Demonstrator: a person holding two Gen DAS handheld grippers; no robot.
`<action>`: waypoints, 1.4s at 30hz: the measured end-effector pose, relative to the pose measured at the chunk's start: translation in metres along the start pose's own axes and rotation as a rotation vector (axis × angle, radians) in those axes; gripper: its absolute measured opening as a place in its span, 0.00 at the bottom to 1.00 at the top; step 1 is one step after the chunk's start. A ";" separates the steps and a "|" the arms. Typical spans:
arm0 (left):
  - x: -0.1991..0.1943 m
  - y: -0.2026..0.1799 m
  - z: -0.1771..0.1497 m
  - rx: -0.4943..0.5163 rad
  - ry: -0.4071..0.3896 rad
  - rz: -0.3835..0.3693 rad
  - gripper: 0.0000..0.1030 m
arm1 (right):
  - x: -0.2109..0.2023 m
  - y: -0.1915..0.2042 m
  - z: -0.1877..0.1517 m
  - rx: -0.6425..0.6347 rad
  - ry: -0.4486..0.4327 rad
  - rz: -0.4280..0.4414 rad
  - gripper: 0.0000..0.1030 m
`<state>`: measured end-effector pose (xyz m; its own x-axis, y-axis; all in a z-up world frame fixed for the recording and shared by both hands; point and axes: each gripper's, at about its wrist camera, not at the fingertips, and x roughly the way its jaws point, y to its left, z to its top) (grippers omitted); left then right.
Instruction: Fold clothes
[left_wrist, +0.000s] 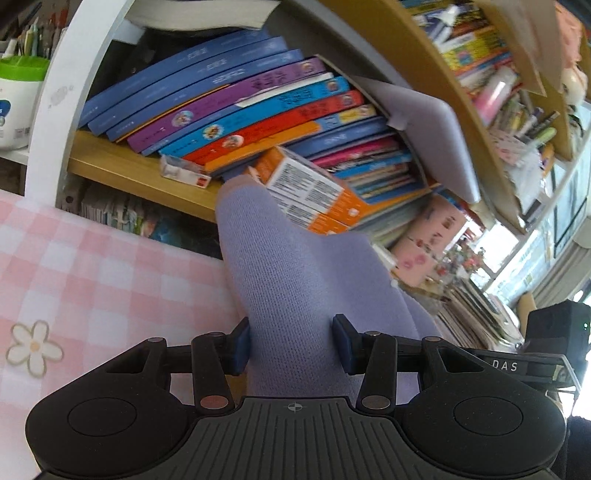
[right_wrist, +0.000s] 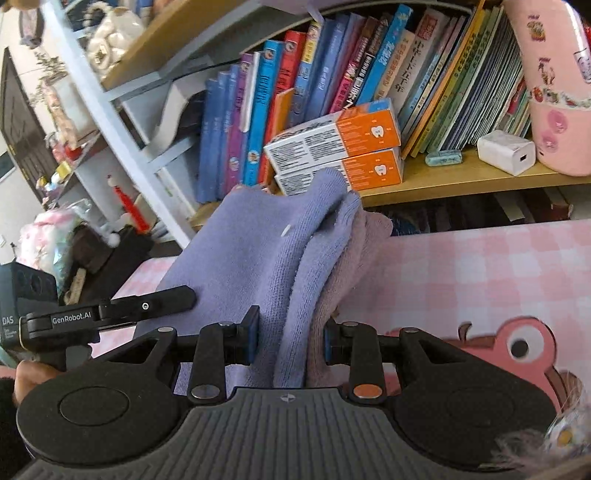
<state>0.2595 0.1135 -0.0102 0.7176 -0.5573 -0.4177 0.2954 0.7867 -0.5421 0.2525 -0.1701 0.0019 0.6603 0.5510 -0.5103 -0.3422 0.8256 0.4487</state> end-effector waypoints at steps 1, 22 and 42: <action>0.004 0.003 0.002 -0.003 -0.003 0.006 0.42 | 0.005 -0.002 0.002 0.005 -0.001 -0.003 0.28; -0.013 -0.016 0.003 0.153 -0.159 0.229 0.55 | -0.010 -0.009 -0.002 -0.038 -0.176 -0.141 0.49; -0.087 -0.120 -0.127 0.322 -0.233 0.396 0.93 | -0.105 0.072 -0.135 -0.256 -0.271 -0.349 0.88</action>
<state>0.0813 0.0336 -0.0013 0.9226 -0.1582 -0.3518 0.1264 0.9857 -0.1116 0.0683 -0.1525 -0.0114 0.9023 0.2144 -0.3739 -0.2015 0.9767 0.0738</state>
